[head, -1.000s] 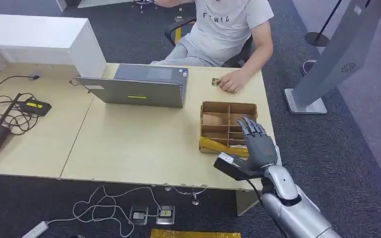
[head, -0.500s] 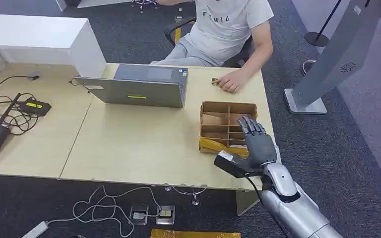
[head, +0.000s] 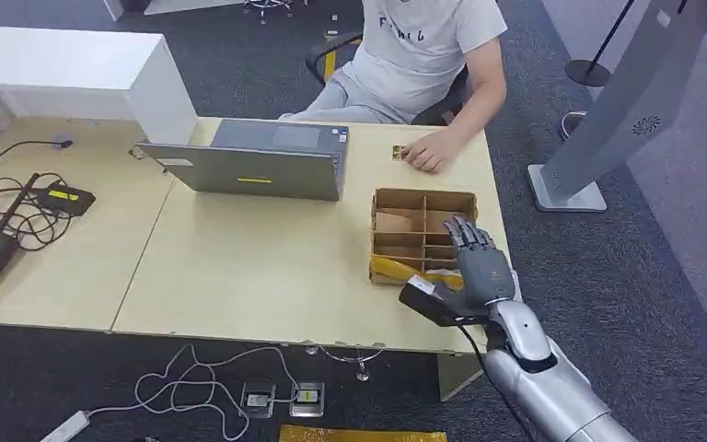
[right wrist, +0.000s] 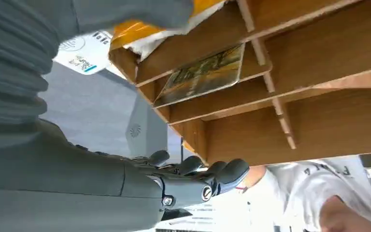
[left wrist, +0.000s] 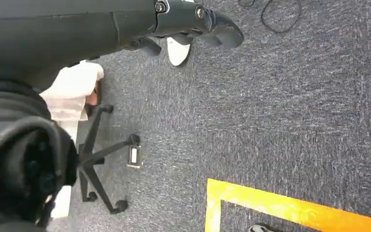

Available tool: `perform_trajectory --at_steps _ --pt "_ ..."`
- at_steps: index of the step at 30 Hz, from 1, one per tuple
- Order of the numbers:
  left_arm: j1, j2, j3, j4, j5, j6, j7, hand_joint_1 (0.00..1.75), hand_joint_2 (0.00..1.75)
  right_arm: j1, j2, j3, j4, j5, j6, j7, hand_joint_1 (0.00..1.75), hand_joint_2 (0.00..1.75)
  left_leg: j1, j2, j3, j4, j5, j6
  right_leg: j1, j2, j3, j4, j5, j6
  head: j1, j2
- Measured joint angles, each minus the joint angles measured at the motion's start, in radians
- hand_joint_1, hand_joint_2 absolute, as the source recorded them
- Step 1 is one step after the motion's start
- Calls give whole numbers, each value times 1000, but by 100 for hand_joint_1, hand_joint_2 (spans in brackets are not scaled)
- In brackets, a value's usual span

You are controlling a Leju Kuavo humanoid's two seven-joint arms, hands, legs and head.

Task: Pass the card to the sensor for recognition and then transmit it.

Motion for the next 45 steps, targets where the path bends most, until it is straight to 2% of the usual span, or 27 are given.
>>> perform_trajectory --at_steps 10,45 --pt "0 0 -3 0 0 2 2 0 0 2 -6 -32 -1 12 44 29 175 175 0 1 0 0 0 0 0 1 0 0 0 0 -1 0" --pt "0 0 -6 0 0 2 3 0 0 24 -9 -54 -39 17 78 50 175 175 0 2 1 0 0 0 0 1 0 0 0 0 0 0"
